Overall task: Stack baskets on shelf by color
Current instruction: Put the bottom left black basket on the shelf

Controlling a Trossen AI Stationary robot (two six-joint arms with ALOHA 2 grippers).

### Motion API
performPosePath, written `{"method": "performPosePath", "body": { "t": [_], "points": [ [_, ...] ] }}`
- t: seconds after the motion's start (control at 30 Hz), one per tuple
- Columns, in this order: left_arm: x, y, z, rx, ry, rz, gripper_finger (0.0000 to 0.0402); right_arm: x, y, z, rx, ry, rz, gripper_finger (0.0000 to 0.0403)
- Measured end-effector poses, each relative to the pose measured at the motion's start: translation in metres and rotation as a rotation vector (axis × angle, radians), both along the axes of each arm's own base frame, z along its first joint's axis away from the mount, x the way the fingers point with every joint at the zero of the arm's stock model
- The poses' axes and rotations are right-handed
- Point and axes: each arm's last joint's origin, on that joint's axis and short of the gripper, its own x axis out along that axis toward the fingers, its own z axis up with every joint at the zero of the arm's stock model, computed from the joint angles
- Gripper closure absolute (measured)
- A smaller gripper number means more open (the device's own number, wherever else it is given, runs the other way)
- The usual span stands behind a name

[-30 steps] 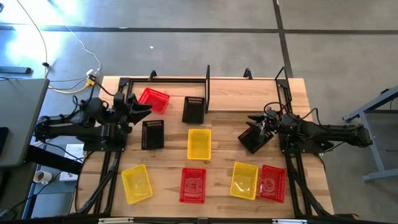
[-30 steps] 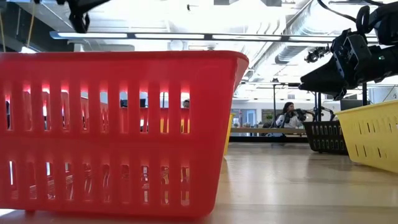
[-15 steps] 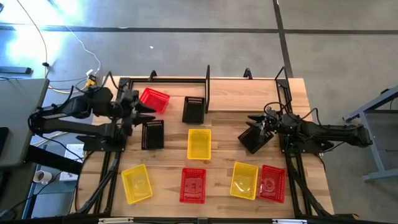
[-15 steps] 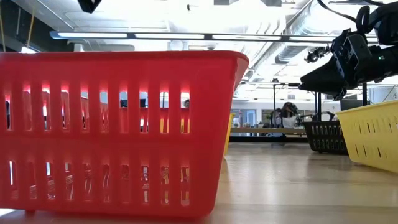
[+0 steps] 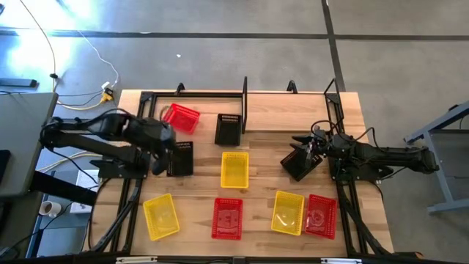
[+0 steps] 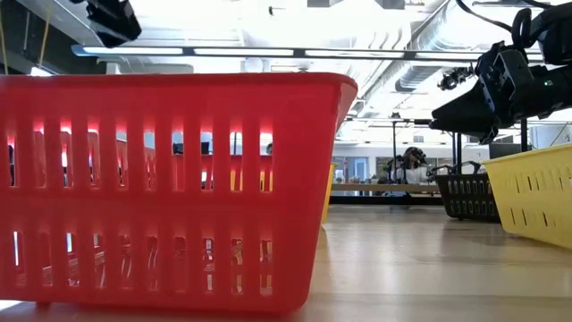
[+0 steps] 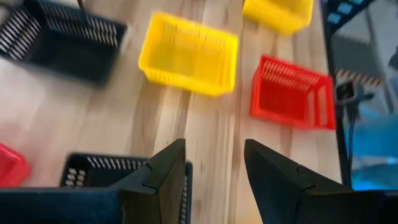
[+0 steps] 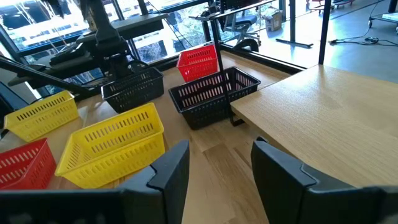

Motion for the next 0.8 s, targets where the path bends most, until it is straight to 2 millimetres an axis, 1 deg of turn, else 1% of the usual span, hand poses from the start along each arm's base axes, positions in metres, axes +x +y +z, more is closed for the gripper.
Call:
{"method": "performPosePath", "body": {
  "t": [0.2,0.5,0.67,0.8],
  "points": [
    [0.022,-0.011,-0.019,0.041,0.146,-0.04,0.0248,0.0,0.0,0.0,0.0,0.0,0.0,0.0245],
    [0.057,-0.025,-0.057,0.046,0.384,-0.101,0.0248,0.0,0.0,0.0,0.0,0.0,0.0,0.0245],
    [0.073,-0.029,-0.079,0.035,0.5,-0.068,0.0248,0.0,0.0,0.0,0.0,0.001,0.0,0.0245],
    [0.082,-0.03,-0.094,0.02,0.571,-0.037,0.0248,0.0,0.0,0.0,0.0,0.0,0.001,0.0245]
  ]
}}
